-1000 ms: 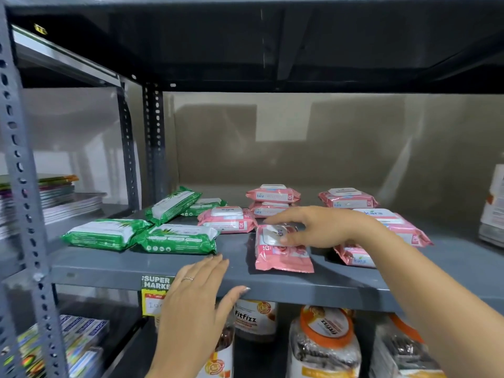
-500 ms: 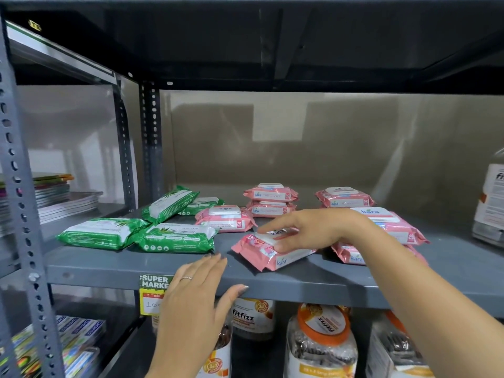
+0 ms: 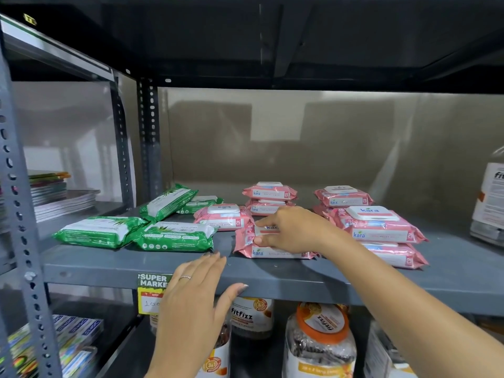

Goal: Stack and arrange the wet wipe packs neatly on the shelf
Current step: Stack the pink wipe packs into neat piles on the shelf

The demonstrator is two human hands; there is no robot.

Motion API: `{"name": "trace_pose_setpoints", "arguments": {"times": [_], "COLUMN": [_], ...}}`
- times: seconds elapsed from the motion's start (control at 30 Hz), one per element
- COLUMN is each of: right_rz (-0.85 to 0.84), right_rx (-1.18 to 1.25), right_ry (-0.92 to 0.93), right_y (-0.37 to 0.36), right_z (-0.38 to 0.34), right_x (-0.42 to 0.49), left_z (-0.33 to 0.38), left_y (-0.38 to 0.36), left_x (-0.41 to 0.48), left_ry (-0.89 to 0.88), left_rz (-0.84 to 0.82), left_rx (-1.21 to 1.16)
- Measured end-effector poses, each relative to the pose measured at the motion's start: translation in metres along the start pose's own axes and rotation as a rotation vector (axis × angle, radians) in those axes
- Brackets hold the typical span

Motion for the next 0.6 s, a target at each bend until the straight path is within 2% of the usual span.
{"name": "trace_pose_setpoints", "arguments": {"times": [0.17,0.3,0.37,0.47,0.6], "right_rz": [-0.120,-0.029,-0.043,-0.148,-0.306], "right_rx": [-0.001,0.058,0.100,0.170,0.130], "right_ry": [0.008,0.037,0.068,0.058,0.036], "right_y": [0.016,0.026,0.018,-0.001,-0.018], "right_z": [0.002,-0.004,-0.011,-0.017,-0.019], "right_x": [0.010,0.047,0.071,0.101,0.126], "left_z": [0.000,-0.001,-0.001,-0.002,-0.003], "left_y": [0.000,-0.001,-0.001,-0.001,-0.003], "left_x": [0.000,0.001,0.002,0.002,0.001], "left_ry": [-0.019,-0.034,-0.040,-0.052,-0.053], "left_rz": [0.029,0.060,0.066,0.081,0.071], "left_rx": [-0.017,-0.013,-0.012,-0.017,-0.007]}}
Point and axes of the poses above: each hand's wrist, its own x-axis towards the middle knuckle, its own y-axis out of the back of the hand, z = x × y, the point moved 3 cm from there along x, towards the middle knuckle, and after that the axes turned 8 degrees about z, right-handed, at the moved point
